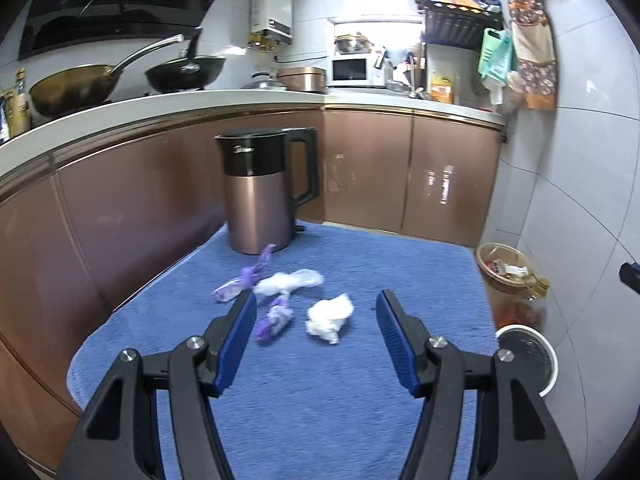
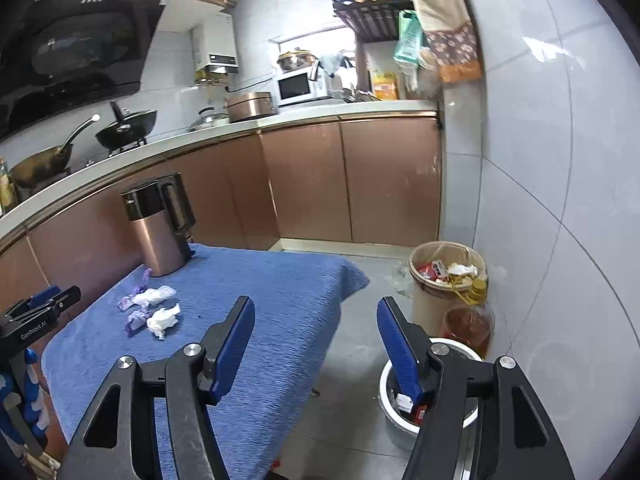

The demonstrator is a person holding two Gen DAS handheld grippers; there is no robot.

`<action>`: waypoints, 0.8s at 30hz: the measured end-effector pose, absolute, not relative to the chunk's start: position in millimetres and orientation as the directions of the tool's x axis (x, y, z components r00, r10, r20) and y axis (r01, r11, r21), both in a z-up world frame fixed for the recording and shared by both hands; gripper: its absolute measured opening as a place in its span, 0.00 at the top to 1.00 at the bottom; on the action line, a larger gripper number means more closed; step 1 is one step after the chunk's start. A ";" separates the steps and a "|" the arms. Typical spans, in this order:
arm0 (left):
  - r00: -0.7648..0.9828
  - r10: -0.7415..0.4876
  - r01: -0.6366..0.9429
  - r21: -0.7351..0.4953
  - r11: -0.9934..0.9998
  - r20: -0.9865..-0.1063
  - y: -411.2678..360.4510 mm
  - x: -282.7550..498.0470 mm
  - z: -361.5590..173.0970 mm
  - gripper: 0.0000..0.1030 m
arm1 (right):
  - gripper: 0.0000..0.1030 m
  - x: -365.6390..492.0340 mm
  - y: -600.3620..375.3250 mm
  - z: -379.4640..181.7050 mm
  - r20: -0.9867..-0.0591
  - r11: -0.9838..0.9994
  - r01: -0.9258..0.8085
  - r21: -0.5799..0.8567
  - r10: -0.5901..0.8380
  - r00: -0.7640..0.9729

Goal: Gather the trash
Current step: 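Move both open tools back over the table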

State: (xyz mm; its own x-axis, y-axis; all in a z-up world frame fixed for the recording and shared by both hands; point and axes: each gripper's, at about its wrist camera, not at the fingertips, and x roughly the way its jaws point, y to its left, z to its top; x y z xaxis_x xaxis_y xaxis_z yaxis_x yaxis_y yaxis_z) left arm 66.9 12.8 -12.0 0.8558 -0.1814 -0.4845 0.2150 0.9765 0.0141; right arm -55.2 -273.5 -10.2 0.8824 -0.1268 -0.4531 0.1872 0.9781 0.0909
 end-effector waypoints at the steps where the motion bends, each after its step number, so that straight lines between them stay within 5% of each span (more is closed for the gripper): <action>1: 0.856 -0.174 0.206 0.013 0.978 -0.487 18.4 68.1 -13.9 0.42 | 0.38 -53.4 -268.0 -8.5 -0.453 0.980 0.179 0.083 -0.123 0.883; 16: 0.826 -0.052 0.047 -0.024 0.999 -0.561 105.7 104.4 -56.1 0.42 | 0.37 1.7 -222.0 -20.3 -0.514 0.997 0.042 0.059 -0.006 0.858; 24: 0.773 -0.143 0.106 -0.097 0.990 -0.618 114.8 133.8 -77.9 0.42 | 0.37 63.7 -172.1 -45.6 -0.576 0.987 -0.143 0.079 0.162 0.801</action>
